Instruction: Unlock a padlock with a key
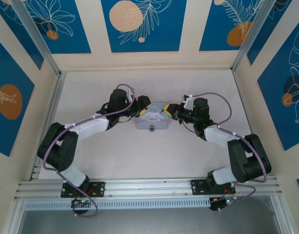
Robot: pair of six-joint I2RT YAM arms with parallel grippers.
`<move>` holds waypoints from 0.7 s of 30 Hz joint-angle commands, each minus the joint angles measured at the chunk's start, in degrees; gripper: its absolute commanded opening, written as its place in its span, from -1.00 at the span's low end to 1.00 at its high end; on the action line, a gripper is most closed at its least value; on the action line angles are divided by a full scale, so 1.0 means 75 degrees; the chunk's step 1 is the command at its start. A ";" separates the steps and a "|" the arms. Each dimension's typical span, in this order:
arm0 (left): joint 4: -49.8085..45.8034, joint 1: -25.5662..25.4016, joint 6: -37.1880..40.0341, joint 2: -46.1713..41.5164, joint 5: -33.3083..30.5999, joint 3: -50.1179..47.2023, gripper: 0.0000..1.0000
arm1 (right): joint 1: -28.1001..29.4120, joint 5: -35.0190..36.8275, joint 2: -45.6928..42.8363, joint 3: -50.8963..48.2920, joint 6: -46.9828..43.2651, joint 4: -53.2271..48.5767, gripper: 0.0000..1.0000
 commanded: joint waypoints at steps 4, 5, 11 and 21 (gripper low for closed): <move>0.0800 -0.0277 -0.1073 -0.0140 -0.0699 0.0098 0.10 | 0.0445 0.0600 -0.0064 0.0407 0.0482 0.0426 -1.00; 0.0888 -0.0306 -0.1138 -0.0093 -0.0730 0.0121 0.06 | 0.0513 0.0650 -0.0062 0.0461 0.0479 0.0381 -1.00; 0.1115 -0.0438 -0.1324 0.0066 -0.0880 0.0173 -0.13 | 0.0678 0.0857 -0.0048 0.0576 0.0559 0.0339 -1.00; 0.1412 -0.0607 -0.1602 0.0228 -0.0966 0.0125 -0.25 | 0.0682 0.0980 0.0085 0.0688 0.0698 0.0384 -1.00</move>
